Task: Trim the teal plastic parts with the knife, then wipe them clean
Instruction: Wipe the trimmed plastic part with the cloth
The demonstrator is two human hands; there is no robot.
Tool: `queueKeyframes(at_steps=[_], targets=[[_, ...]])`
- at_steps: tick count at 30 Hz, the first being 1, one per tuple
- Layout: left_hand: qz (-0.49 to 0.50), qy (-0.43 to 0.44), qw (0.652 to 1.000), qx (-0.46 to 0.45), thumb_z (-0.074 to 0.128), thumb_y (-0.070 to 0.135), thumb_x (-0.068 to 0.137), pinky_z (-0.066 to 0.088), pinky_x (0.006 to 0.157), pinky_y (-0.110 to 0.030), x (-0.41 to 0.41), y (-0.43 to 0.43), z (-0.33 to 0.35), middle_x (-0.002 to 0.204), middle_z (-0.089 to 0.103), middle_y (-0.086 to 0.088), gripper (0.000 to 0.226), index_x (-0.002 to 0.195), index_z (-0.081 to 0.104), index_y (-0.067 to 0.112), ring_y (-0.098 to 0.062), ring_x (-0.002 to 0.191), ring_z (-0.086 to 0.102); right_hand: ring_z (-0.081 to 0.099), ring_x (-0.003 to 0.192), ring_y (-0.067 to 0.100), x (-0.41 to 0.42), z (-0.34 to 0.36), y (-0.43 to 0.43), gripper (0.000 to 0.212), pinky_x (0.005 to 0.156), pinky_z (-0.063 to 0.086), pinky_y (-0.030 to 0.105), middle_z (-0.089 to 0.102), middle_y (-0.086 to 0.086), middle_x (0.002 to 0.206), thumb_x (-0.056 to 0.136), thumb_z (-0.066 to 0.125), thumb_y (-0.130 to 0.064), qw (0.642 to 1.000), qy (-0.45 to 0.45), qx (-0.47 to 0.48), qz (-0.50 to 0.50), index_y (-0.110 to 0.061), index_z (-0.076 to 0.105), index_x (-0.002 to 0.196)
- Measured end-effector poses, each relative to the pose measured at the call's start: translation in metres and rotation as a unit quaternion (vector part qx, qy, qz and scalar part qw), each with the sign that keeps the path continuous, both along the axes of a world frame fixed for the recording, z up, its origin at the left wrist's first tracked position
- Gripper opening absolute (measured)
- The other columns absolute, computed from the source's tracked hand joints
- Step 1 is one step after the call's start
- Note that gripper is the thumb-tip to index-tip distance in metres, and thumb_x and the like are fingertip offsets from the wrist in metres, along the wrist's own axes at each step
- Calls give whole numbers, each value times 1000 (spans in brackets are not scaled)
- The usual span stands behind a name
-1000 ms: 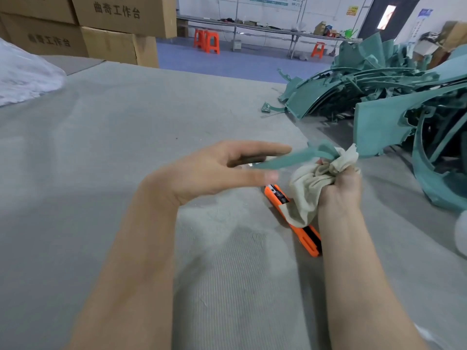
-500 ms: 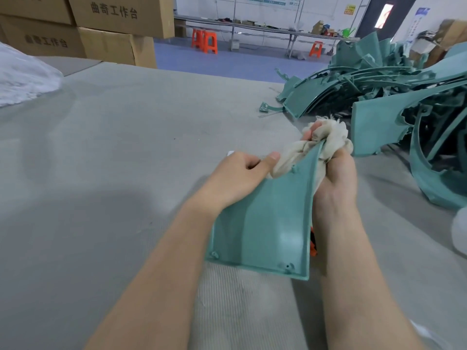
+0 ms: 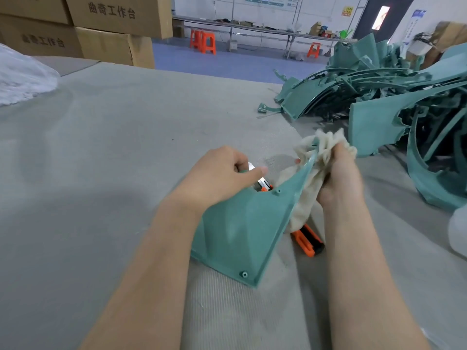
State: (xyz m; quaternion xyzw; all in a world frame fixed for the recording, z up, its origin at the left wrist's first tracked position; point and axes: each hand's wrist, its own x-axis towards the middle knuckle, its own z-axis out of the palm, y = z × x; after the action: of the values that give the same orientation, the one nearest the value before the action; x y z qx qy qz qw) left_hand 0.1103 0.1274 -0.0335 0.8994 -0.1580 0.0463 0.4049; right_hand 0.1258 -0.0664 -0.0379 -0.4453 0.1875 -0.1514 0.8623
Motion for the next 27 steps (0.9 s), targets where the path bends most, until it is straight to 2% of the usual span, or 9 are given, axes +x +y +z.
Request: queueKeyframes(at_steps=[3,7,10,13,17,20,22,24,27], targets=[[7,-33,998,47,65,50,84,23,44,-22,1,0,-1,34,29,7,54,53,34,18,-10,39,30,65,57,15,0,2,3,14,59,58,28,67,8,74,97,55,-17,995,26,-86,36,-6,63,94],[-33,-13,998,51,65,57,80,50,77,-43,-1,-1,1,34,33,9,54,52,41,18,-10,63,51,54,40,10,-2,-3,-2,21,41,46,18,57,9,67,96,50,-8,981,66,-181,28,-6,56,76],[-30,40,998,-47,65,60,77,49,70,-31,-7,7,10,47,55,14,39,70,64,21,-9,52,50,53,37,11,-2,-6,-5,20,36,42,17,55,7,65,97,49,-9,959,114,-258,-23,-8,57,78],[-48,119,988,-90,63,74,60,50,73,-29,-14,25,21,76,72,11,48,83,69,33,-4,69,68,50,49,16,-1,-7,-11,25,34,39,16,52,5,63,98,45,-16,941,155,-298,-33,-11,54,74],[-131,189,972,48,61,77,55,45,68,-23,-22,32,26,76,67,20,33,74,67,52,12,64,62,51,54,18,0,-8,-11,33,49,45,26,53,4,64,99,45,-27,942,161,-290,-45,-17,50,68],[-163,237,958,11,71,53,72,52,68,-23,-21,35,24,84,74,12,24,85,71,33,-7,76,72,60,66,19,2,-12,-11,26,66,52,34,59,3,73,97,52,-31,951,152,-265,-50,-19,53,74],[-166,237,957,-10,72,40,80,55,73,-26,-19,37,22,87,75,7,18,92,70,26,-12,80,73,63,61,16,3,-13,-11,17,65,54,33,64,2,74,94,59,-27,960,133,-244,-21,-18,58,78],[-167,232,958,-24,71,37,81,55,76,-28,-18,37,19,88,75,6,18,94,69,25,-13,82,73,62,54,13,4,-14,-11,14,59,52,30,65,2,71,92,62,-21,965,117,-235,-4,-18,60,79],[-174,224,959,-21,71,37,82,55,74,-28,-18,37,19,87,75,7,16,92,69,25,-12,81,72,61,73,23,7,-16,-15,20,73,50,37,61,3,76,93,55,-27,937,156,-312,-32,-18,57,76]])
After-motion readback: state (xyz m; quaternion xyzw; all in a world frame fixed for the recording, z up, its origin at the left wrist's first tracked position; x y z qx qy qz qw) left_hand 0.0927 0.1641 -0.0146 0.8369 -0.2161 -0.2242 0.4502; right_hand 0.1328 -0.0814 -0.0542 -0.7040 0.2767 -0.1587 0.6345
